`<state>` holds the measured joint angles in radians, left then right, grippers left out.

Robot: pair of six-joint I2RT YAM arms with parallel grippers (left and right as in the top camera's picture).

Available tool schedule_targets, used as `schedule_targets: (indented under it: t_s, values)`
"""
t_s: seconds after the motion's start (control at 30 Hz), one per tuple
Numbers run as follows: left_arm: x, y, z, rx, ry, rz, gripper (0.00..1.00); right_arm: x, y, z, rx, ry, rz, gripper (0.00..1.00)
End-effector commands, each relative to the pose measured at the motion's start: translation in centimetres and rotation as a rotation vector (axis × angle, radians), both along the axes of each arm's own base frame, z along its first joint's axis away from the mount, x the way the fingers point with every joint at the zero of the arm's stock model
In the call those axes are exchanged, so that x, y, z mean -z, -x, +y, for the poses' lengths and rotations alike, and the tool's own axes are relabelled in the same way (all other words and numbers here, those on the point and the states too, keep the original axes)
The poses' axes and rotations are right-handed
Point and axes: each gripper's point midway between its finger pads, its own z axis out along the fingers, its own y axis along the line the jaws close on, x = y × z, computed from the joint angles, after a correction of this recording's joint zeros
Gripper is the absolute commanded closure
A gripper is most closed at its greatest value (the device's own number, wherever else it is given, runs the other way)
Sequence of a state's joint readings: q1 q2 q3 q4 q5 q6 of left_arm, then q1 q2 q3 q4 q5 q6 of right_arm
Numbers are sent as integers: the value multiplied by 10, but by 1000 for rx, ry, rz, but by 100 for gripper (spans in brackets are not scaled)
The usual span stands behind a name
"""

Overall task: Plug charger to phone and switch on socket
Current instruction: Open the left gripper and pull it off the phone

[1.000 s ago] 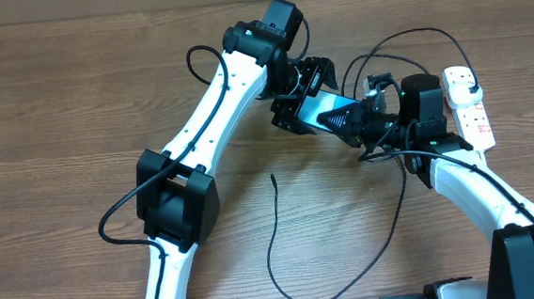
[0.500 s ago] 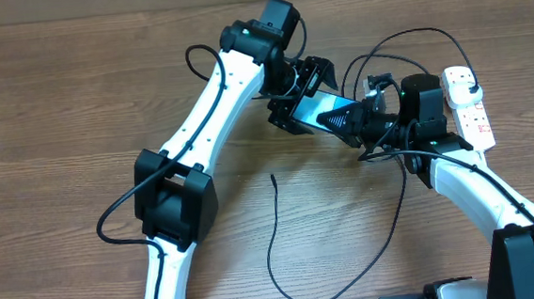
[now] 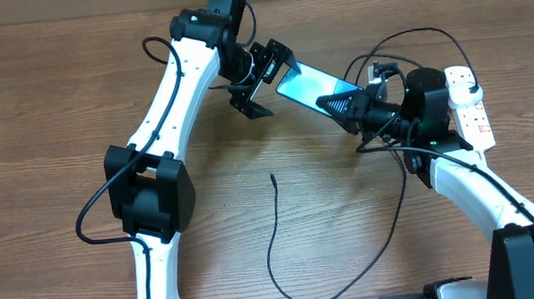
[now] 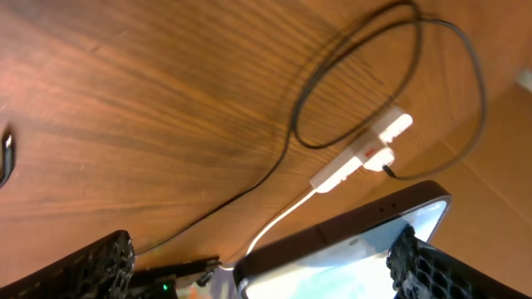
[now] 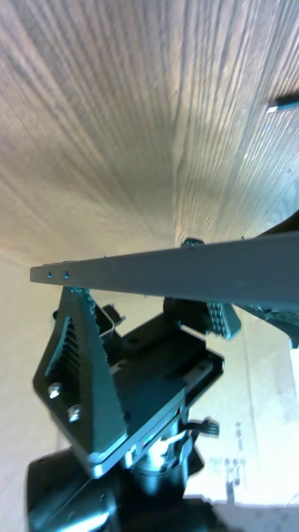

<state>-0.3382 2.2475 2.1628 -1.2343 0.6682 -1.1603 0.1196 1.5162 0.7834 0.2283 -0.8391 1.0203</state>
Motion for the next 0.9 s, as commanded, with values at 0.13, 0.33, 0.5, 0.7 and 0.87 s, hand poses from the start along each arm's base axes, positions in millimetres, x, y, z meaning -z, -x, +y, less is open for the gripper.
schedule_targets:
  t_s: [0.13, 0.33, 0.5, 0.7, 0.87]
  values:
    - [-75, -27, 6, 39, 89, -326, 0, -28, -17, -3, 92, -106, 16, 96]
    - [-121, -47, 2, 15, 154, -511, 0, -37, -23, -5, 150, -198, 93, 96]
    - [-132, -56, -2, 13, 174, -578, 0, -53, -29, -6, 200, -325, 171, 96]
    - [-134, -58, -3, 0, 182, -576, 0, -76, -37, -10, 254, -486, 242, 96]
    - [-136, -60, -10, -32, 182, -572, 0, -82, -40, -12, 287, -587, 337, 96]
